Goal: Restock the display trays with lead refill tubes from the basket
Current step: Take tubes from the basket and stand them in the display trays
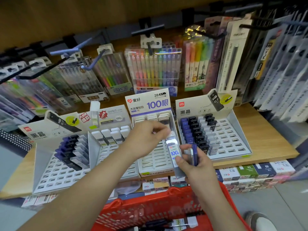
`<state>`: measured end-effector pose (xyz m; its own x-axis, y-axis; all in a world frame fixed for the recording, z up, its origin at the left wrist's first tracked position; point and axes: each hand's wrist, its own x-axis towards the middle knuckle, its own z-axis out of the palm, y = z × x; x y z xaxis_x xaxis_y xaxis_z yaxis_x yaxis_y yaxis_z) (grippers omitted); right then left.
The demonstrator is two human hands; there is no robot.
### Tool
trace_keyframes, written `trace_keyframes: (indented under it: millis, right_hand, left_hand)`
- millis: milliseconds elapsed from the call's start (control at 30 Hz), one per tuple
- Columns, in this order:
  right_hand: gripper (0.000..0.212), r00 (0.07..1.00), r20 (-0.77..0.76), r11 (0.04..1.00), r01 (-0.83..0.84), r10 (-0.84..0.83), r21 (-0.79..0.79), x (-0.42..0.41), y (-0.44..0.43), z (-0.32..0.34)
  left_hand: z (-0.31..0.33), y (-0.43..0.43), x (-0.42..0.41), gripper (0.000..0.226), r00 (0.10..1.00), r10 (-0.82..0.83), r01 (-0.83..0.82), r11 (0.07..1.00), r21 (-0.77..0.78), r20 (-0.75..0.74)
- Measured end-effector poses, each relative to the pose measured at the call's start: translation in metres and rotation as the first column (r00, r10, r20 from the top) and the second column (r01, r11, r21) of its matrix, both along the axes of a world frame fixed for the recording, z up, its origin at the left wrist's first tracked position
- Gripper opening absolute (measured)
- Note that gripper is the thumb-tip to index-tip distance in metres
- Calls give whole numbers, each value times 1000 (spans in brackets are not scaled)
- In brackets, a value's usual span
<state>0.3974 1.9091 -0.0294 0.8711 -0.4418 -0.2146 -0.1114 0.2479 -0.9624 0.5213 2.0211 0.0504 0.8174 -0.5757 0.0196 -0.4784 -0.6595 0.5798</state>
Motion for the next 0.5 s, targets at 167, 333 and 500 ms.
trace_keyframes:
  millis: [167, 333, 500]
  right_hand:
    - [24, 999, 17, 995, -29, 28, 93, -1, 11, 11]
    - [23, 999, -32, 998, 8, -6, 61, 2, 19, 10]
    - [13, 994, -76, 991, 80, -72, 106, 3, 17, 11]
  left_hand:
    - [7, 20, -6, 10, 934, 134, -218, 949, -229, -333]
    - [26, 30, -1, 22, 897, 98, -179, 972, -152, -431]
    - [38, 38, 18, 15, 963, 267, -259, 956, -137, 43]
